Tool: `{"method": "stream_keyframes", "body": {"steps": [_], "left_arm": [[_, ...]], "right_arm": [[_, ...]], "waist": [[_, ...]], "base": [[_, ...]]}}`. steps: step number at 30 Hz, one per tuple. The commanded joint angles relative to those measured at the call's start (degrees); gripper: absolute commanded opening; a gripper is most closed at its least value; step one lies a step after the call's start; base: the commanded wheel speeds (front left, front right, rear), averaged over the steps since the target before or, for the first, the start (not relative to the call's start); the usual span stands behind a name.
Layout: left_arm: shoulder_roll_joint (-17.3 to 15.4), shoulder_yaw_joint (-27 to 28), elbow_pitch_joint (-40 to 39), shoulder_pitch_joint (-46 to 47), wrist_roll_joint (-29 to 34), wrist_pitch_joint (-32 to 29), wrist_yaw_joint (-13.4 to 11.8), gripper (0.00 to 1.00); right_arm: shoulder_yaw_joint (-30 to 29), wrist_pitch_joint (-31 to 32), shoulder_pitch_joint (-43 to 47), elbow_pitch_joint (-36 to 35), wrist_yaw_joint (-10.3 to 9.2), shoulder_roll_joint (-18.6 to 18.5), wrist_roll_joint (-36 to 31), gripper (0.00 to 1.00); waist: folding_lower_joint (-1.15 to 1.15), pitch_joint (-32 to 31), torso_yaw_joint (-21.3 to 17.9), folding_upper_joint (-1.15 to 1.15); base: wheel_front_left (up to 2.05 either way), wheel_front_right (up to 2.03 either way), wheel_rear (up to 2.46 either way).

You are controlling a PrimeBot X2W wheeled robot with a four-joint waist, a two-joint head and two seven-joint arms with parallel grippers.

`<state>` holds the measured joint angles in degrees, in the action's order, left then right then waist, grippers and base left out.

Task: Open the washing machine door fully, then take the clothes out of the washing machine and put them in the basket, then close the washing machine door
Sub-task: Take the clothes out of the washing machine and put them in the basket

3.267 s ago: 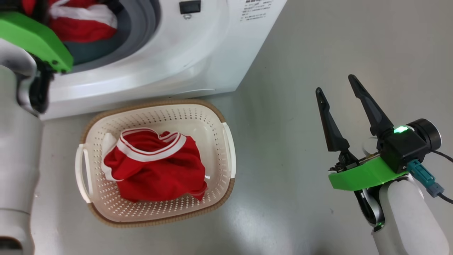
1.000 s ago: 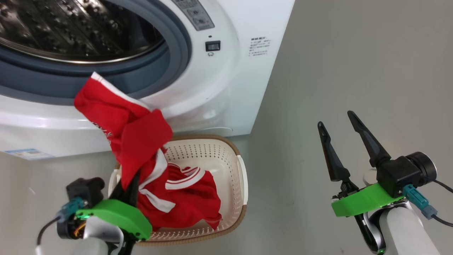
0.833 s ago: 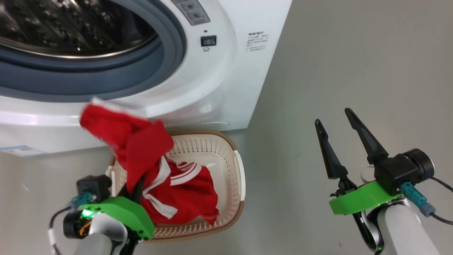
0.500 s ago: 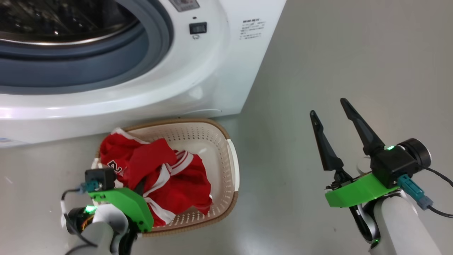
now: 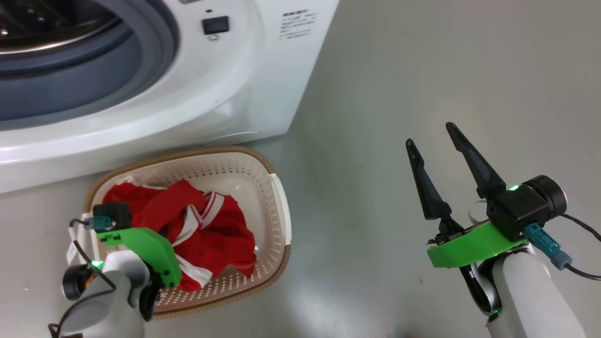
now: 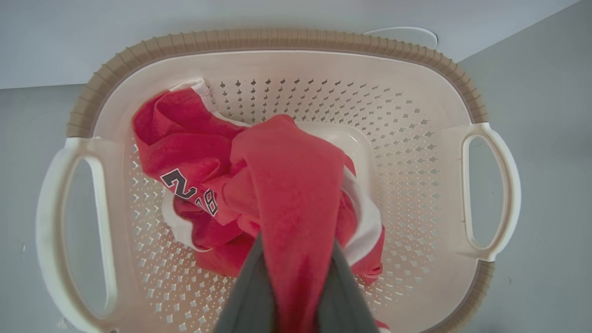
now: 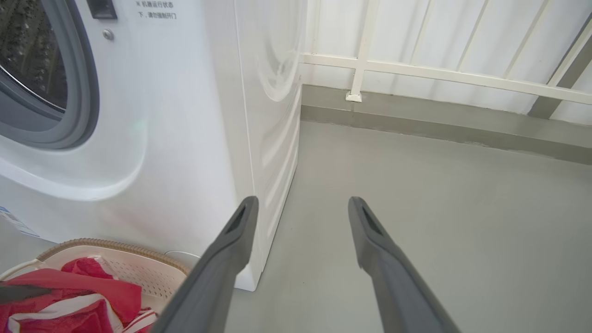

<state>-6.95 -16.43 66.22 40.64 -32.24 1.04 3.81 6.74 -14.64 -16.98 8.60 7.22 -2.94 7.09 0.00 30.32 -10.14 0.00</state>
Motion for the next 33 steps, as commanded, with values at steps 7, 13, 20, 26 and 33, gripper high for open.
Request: {"method": "stream_keyframes", "body": {"steps": [7,13,20,26,33], "left_arm": [[-2.7,0.0,3.1,2.8,1.5,2.6,-0.7,1.0],[-2.1,-0.2,3.4,3.7,1.4,6.9,-0.2,1.0],[-1.3,0.8,0.7,2.5,0.7,12.9,-1.2,1.0],[-1.4,2.5,-8.8,-0.7,1.1,13.9,-1.0,1.0],[-0.6,8.5,-31.2,-9.1,3.6,13.9,-0.9,1.0]], "right_arm": [[0.9,-0.4,-0.5,-1.0,0.26,0.0,1.2,1.0],[0.1,-0.4,-0.3,-0.5,0.26,0.1,1.3,1.0],[-1.9,-0.4,0.6,0.6,0.26,0.1,0.6,1.0],[-4.7,-0.4,1.3,1.4,0.26,0.1,-0.2,1.0],[-7.9,-0.4,2.1,1.8,0.26,0.1,-1.1,1.0]], "waist": [[0.0,1.0,-1.5,0.0],[0.0,-0.7,-0.2,0.0],[0.0,-4.2,2.8,0.0],[0.0,-6.9,5.2,0.0],[0.0,-9.6,7.6,0.0]], "base": [[0.0,0.0,0.0],[0.0,0.0,0.0],[0.0,0.0,0.0],[0.0,0.0,0.0],[0.0,0.0,0.0]]}}
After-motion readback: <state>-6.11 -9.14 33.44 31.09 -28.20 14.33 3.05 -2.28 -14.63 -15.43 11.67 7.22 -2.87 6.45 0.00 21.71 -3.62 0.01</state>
